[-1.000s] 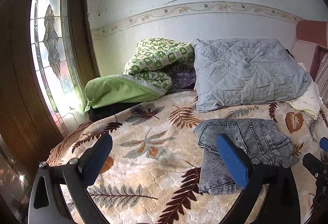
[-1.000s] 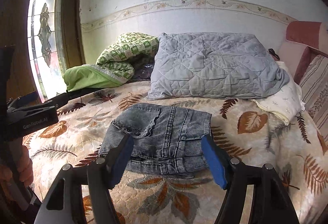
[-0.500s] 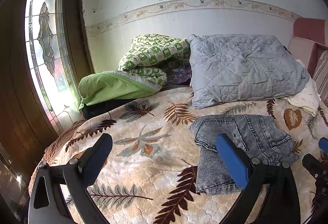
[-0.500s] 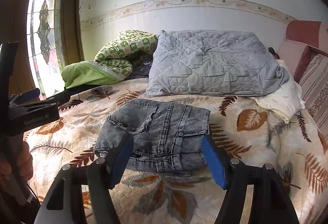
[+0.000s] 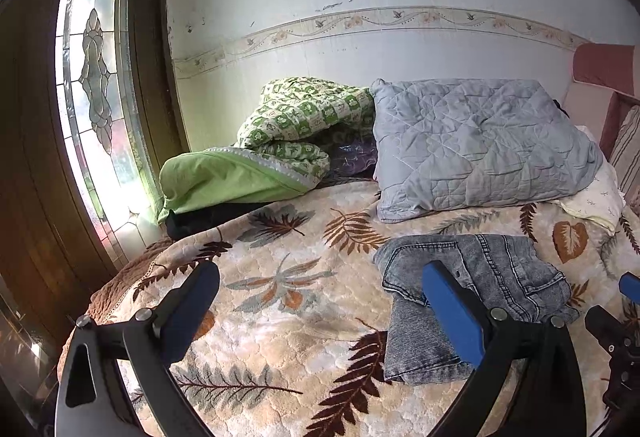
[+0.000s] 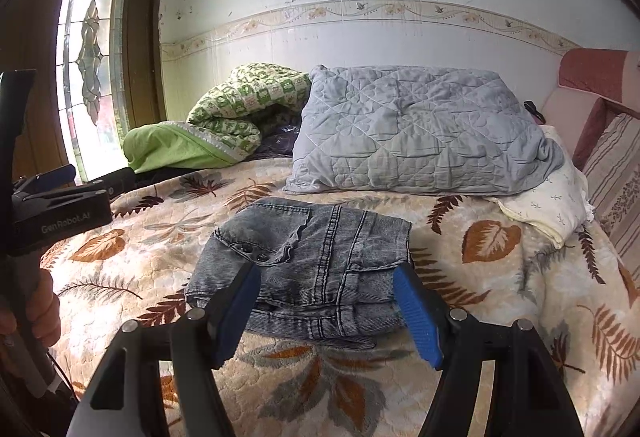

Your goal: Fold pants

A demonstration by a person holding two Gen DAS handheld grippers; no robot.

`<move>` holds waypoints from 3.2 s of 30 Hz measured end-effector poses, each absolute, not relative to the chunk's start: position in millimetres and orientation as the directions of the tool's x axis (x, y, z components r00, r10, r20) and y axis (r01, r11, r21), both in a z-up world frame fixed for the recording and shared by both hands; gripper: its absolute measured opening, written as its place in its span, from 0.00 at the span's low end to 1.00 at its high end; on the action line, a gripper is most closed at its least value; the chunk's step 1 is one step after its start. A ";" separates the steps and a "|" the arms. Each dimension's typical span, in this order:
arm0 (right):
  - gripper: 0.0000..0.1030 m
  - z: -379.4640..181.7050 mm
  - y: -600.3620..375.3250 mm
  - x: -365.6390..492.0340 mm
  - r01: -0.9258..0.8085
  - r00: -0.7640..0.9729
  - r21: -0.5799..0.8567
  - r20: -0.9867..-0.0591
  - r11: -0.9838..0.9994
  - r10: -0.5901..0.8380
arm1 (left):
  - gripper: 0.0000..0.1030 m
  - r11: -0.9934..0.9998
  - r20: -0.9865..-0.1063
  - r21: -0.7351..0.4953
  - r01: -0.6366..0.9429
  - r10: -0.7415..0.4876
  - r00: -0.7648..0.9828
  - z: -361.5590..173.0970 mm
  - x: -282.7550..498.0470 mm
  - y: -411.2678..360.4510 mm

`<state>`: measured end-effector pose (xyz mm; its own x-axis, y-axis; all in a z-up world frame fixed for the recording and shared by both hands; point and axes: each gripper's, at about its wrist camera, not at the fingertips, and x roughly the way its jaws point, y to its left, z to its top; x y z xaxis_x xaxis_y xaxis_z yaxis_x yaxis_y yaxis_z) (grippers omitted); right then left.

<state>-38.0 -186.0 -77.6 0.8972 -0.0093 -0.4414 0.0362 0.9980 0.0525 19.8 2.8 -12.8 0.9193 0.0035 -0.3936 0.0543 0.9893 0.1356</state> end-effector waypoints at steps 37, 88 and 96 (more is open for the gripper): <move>0.70 -76.7 -172.2 -32.9 0.001 0.898 0.061 -0.439 0.998 0.026 | 0.98 0.997 -0.396 0.079 0.020 0.013 0.918 -7.8 21.3 21.2; 0.70 -79.1 -162.9 -27.3 -0.011 0.889 0.062 -0.455 0.998 0.038 | 0.98 0.995 -0.412 0.035 0.093 -0.070 0.908 -2.8 20.6 24.0; 0.70 -79.1 -163.2 -27.4 -0.011 0.889 0.058 -0.456 0.998 0.036 | 0.98 0.995 -0.415 0.032 0.092 -0.071 0.907 -3.4 21.3 24.9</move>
